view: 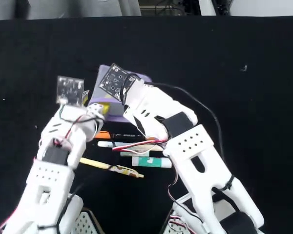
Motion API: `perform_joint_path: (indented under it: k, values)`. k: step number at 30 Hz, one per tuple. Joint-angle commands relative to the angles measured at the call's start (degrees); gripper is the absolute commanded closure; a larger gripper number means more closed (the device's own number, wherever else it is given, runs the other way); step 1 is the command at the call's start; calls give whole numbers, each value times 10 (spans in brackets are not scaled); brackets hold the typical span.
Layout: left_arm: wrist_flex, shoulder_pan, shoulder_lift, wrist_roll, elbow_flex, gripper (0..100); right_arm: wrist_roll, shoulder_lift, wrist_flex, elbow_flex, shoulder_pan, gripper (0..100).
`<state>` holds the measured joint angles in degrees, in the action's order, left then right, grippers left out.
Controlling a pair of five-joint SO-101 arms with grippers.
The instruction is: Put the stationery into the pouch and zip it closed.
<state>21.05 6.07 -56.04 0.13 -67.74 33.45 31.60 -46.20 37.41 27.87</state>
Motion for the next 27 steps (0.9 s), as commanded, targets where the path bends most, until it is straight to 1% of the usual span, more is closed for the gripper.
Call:
perform_joint_path:
  k: [1,3,4,8,10,13,16,18,20,23,25,27]
  values:
    - [-10,-9,134,-4,100,788,4,28,-8,-3,4,987]
    - [-13,-9,164,0,119,800,4,28,-9,-3,4,987]
    - [-13,-9,171,7,124,825,4,28,-9,-3,4,987]
    - [-14,-9,165,18,127,980,1,28,-6,-3,4,987]
    - [-14,-9,157,18,124,950,-1,27,-5,-3,4,987]
    - [-14,-8,145,18,113,974,-1,25,-5,-4,4,984]
    - [-14,-6,131,18,103,971,-2,28,-5,-4,4,978]
    - [-13,-5,121,18,98,971,-14,28,-5,-5,4,926]
    - [-10,-7,112,18,95,971,-25,27,-6,-5,4,835]
    - [-4,-9,97,19,95,971,-11,28,-8,-7,4,718]
    - [21,-10,88,19,102,971,-10,29,-5,-11,2,682]
    - [55,-10,80,20,120,971,-12,29,-7,-20,2,677]
